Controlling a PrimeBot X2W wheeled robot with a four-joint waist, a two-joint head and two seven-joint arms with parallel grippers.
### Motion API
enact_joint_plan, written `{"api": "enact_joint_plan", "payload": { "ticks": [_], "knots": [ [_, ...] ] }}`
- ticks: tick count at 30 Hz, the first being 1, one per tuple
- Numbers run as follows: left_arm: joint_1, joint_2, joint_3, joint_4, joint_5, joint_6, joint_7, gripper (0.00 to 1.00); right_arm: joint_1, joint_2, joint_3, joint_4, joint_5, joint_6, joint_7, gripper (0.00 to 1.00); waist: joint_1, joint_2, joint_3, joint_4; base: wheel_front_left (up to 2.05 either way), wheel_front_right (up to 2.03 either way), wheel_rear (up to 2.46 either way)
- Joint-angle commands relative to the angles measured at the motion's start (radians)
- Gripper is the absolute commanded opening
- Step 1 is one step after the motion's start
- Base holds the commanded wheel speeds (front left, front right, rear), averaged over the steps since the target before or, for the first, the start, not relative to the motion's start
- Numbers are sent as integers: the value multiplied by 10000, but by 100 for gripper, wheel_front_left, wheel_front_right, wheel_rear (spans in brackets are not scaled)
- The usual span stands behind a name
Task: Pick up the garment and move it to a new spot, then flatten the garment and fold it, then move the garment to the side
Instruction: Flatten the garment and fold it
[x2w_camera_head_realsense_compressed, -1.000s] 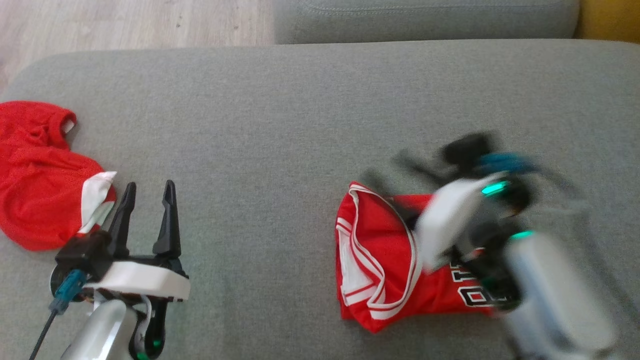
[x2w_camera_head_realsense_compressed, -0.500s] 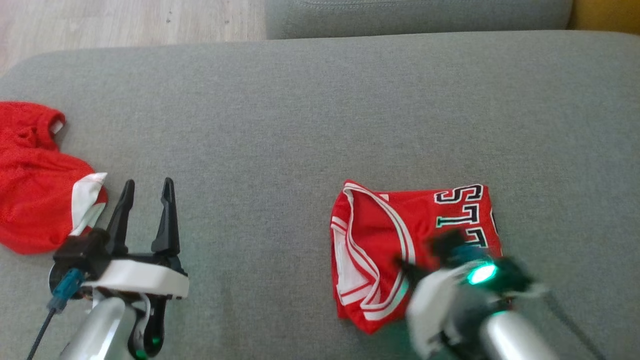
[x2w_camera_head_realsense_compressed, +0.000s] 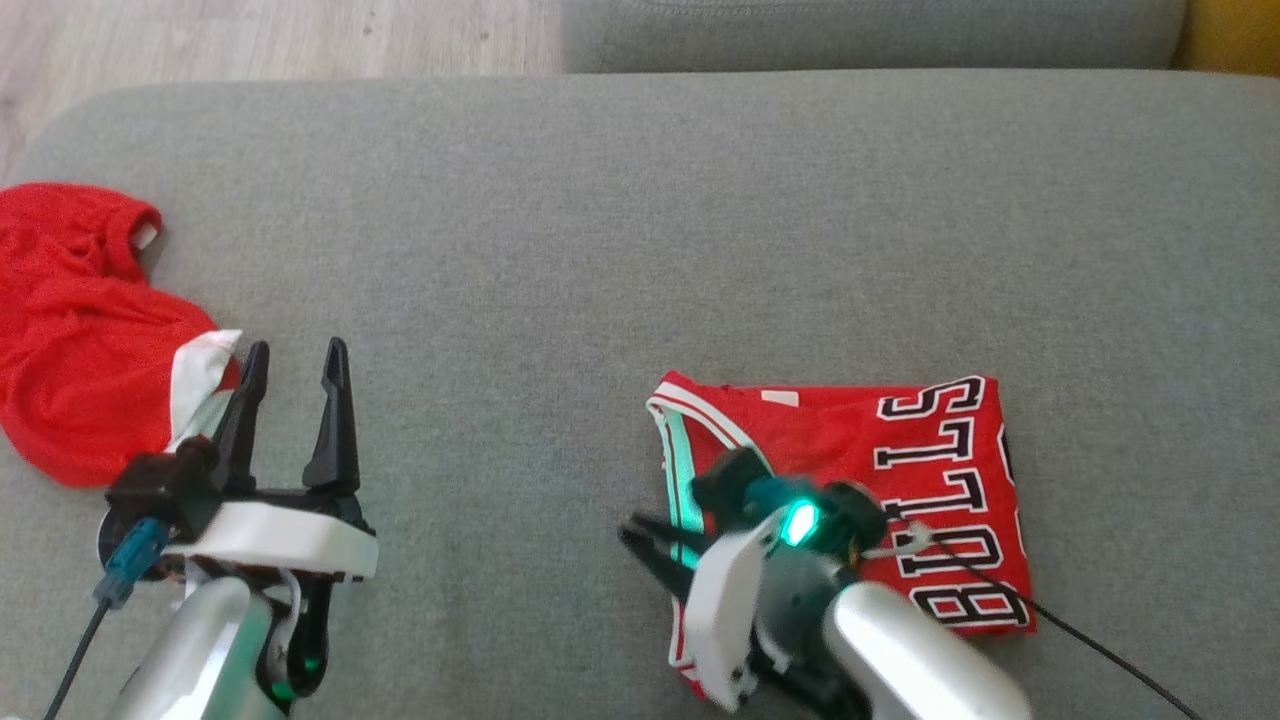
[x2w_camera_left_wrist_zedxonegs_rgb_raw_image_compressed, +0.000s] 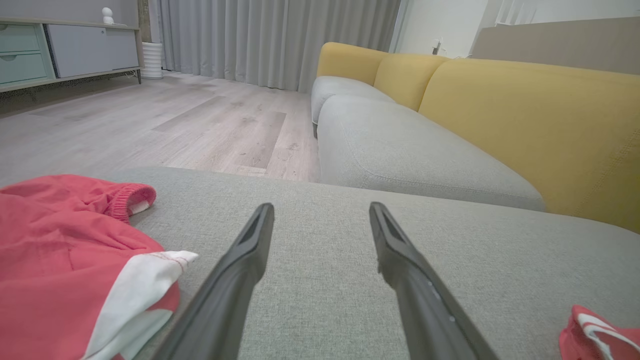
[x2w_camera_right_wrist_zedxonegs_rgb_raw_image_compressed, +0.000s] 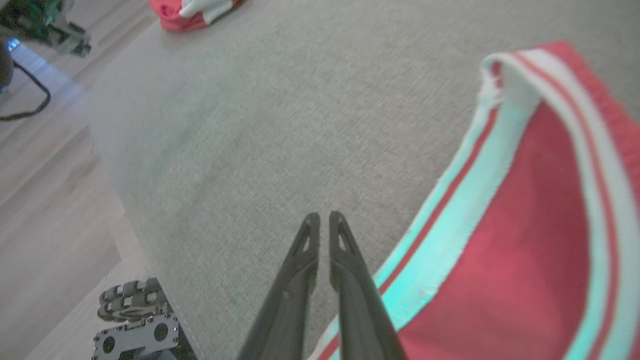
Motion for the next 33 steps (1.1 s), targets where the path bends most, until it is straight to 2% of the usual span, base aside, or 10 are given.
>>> {"api": "enact_joint_plan", "payload": {
  "ticks": [1, 2, 5, 10, 16, 23, 33],
  "knots": [
    [-370, 236, 425, -236, 81, -11, -109, 100, -335, 188, -101, -472, 73, 73, -220, 59, -1, 0, -67, -26, 0, 0, 0],
    [-320, 249, 453, -234, 77, 5, -110, 100, -319, 188, -340, -666, 145, 73, -406, 100, -1, 0, -123, -63, 0, 0, 0],
    [-134, 293, 562, -281, 76, 52, -114, 100, -156, -48, -1277, -1508, 184, 73, -1227, 100, -1, 0, -327, -224, 0, 0, 0],
    [366, 246, 908, -561, 129, 173, -120, 100, 674, -543, -3693, -2671, -421, 73, -2771, 100, -1, 0, -740, -588, 0, 0, 0],
    [1406, 55, 1620, -1193, 558, 337, -122, 100, 1913, -1004, -5957, -2779, -1203, 73, -3522, 100, -1, 0, -1287, -1035, 0, 0, 0],
    [2242, -157, 2027, -1487, 973, 352, -123, 100, 2112, -1407, -6594, -2377, -1070, 73, -3708, 100, -1, 0, -1563, -1189, 0, 0, 0],
    [2444, -288, 2111, -1405, 1142, 266, -123, 100, 2037, -1462, -6494, -2233, -786, 73, -3608, 100, -1, 0, -1646, -1162, 0, 0, 0]
  ]
}}
